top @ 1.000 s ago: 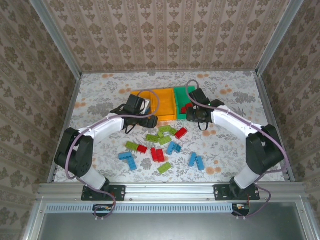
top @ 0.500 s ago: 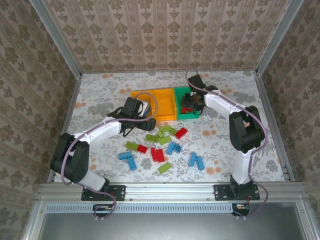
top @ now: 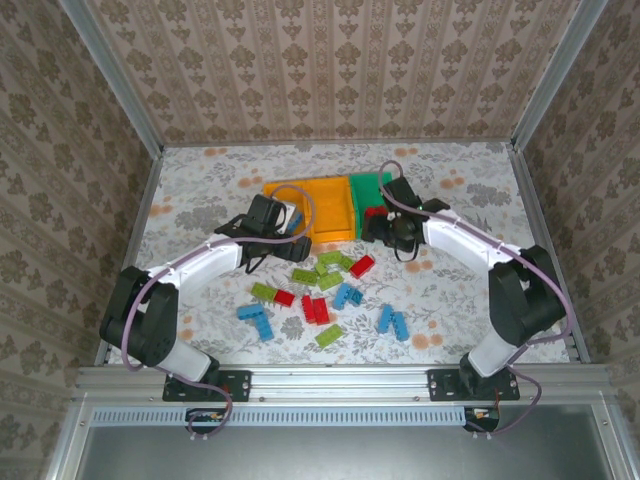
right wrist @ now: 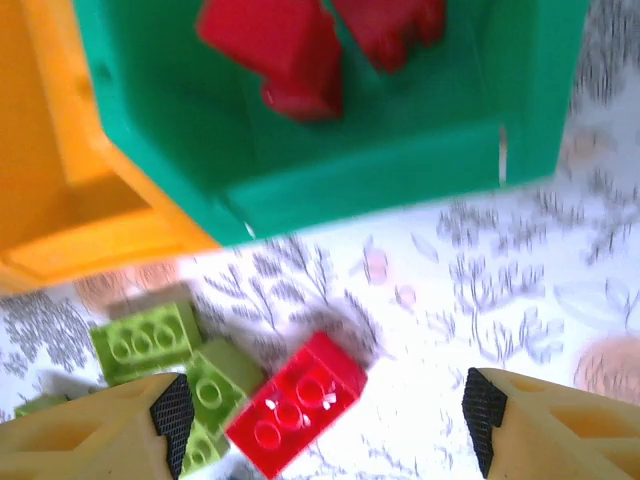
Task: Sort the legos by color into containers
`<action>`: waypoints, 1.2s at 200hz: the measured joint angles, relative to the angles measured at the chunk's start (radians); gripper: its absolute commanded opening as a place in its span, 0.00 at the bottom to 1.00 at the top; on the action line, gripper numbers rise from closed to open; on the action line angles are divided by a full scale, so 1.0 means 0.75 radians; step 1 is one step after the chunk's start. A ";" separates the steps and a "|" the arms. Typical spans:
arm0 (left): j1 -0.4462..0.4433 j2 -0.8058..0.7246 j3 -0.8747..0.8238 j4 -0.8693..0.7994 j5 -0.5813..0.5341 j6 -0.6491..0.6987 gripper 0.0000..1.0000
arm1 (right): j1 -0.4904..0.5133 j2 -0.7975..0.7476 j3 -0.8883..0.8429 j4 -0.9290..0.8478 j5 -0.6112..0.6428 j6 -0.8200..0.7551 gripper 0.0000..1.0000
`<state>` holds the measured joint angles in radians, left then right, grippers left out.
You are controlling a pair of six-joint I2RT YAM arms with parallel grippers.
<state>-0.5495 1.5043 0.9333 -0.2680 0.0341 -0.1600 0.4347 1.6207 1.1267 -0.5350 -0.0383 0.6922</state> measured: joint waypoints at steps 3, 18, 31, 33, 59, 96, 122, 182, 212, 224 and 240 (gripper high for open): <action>0.000 0.001 0.000 0.002 0.002 0.000 1.00 | 0.006 -0.005 -0.019 0.003 -0.001 0.016 0.74; 0.000 0.005 0.000 0.012 0.012 0.000 1.00 | 0.029 0.000 -0.076 0.017 -0.001 0.081 0.73; 0.000 0.009 0.000 0.016 0.020 0.000 1.00 | 0.047 0.015 -0.093 0.017 -0.001 0.137 0.73; 0.000 0.009 0.000 0.016 0.020 0.000 1.00 | 0.050 0.018 -0.093 0.018 -0.001 0.148 0.73; 0.000 0.009 0.000 0.020 0.021 0.000 1.00 | 0.074 0.047 -0.102 0.085 -0.001 0.274 0.73; 0.000 0.009 -0.011 0.029 0.021 0.000 1.00 | 0.080 0.065 -0.134 0.179 -0.001 0.424 0.73; 0.000 0.009 -0.015 0.031 0.021 0.001 1.00 | 0.080 0.113 -0.135 0.209 -0.002 0.509 0.73; 0.000 0.009 -0.020 0.041 0.020 0.020 1.00 | 0.082 0.207 -0.102 0.216 -0.036 0.599 0.71; 0.000 0.009 -0.022 0.040 0.019 0.031 1.00 | 0.085 0.230 -0.074 0.182 -0.035 0.608 0.65; 0.000 0.009 -0.022 0.041 0.019 0.032 1.00 | 0.084 0.231 -0.073 0.178 -0.035 0.608 0.61; 0.000 0.009 -0.022 0.041 0.019 0.035 1.00 | 0.084 0.234 -0.073 0.171 -0.035 0.609 0.56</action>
<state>-0.5495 1.5108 0.9165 -0.2375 0.0486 -0.1337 0.4980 1.7966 1.0721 -0.4068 -0.0647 1.1488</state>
